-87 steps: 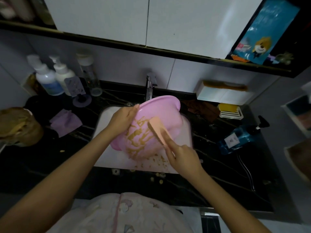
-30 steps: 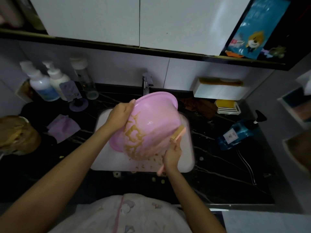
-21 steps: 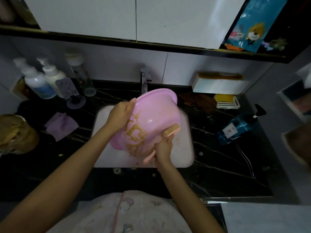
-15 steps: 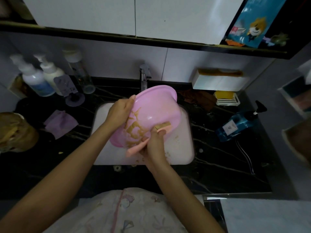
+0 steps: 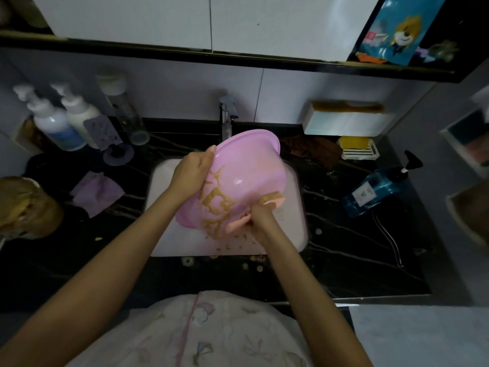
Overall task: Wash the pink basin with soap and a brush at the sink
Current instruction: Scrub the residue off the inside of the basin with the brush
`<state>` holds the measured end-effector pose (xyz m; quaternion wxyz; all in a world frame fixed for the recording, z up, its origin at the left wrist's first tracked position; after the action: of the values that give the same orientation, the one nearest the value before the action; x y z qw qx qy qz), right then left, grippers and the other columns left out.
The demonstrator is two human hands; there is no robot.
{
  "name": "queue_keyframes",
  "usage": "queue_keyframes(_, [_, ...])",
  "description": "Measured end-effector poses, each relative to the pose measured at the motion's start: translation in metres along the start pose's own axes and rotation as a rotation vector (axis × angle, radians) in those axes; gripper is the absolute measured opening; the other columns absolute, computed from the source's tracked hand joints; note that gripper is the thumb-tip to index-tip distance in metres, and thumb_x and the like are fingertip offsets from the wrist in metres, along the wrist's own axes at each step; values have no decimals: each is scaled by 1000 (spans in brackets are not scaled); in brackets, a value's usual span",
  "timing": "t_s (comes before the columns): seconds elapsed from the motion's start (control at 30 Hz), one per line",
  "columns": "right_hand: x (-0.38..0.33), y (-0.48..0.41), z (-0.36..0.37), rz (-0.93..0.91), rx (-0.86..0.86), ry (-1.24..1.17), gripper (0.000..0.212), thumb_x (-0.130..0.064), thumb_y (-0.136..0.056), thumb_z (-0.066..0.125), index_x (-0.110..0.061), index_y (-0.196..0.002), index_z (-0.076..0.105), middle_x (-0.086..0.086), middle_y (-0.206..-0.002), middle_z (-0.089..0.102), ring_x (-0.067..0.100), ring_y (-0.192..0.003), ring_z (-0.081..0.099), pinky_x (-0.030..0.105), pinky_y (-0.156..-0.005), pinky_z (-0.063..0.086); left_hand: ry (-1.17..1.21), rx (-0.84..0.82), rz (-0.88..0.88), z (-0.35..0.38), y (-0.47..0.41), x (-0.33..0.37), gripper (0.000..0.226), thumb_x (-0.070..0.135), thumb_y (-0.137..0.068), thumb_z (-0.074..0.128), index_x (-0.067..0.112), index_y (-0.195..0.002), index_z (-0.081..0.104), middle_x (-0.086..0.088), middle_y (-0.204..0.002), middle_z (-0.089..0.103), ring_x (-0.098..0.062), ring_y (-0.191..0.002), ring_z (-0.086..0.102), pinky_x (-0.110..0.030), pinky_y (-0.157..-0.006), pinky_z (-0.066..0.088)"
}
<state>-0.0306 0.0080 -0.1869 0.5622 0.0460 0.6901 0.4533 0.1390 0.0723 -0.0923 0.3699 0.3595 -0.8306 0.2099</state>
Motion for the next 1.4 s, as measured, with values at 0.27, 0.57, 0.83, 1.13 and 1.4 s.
queue_keyframes(0.27, [-10,36,11,-19,-94,51,85,-17,-91,44,-16,-147,-19,21,-130,51,31,-103,59,51,-91,50,26,-4,-39,-3,-5,-6,67,67,-85,23,8,-58,42,-1,-53,44,-19,-55,44,-38,-58,40])
queue_keyframes(0.57, [-7,47,16,19,-129,127,31,-13,-86,48,-11,-114,36,15,-84,57,31,-76,62,27,-51,52,17,-2,-43,-1,-5,-3,61,62,-89,25,12,-56,38,0,-52,43,-20,-55,43,-39,-59,40])
queue_keyframes(0.83, [7,65,33,58,-276,112,20,-13,-97,41,-11,-117,37,5,-69,51,10,-47,57,33,-50,57,-3,-10,-58,-3,-10,-6,67,67,-84,23,8,-59,43,-1,-53,45,-21,-58,46,-38,-61,42])
queue_keyframes(1.13, [-2,80,31,110,-315,101,21,1,-93,38,-13,-78,42,8,-68,48,16,-57,52,32,-51,52,0,-16,-55,-1,-10,-6,61,64,-87,25,14,-54,39,1,-50,44,-21,-56,46,-36,-59,40])
queue_keyframes(1.4, [3,67,28,114,-270,69,21,-5,-96,37,-16,-80,44,4,-64,55,14,-55,56,31,-52,53,-10,5,-46,-1,-6,-9,63,65,-87,25,15,-52,37,1,-51,45,-22,-57,47,-38,-59,41])
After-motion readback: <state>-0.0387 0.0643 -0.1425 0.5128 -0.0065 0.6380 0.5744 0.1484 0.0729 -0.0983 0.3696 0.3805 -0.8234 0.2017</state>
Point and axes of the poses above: each hand's wrist, its own y-axis away from the middle knuckle, its own z-axis out of the palm, x = y × z, the point moved 8 cm from there along -y, towards the middle knuckle
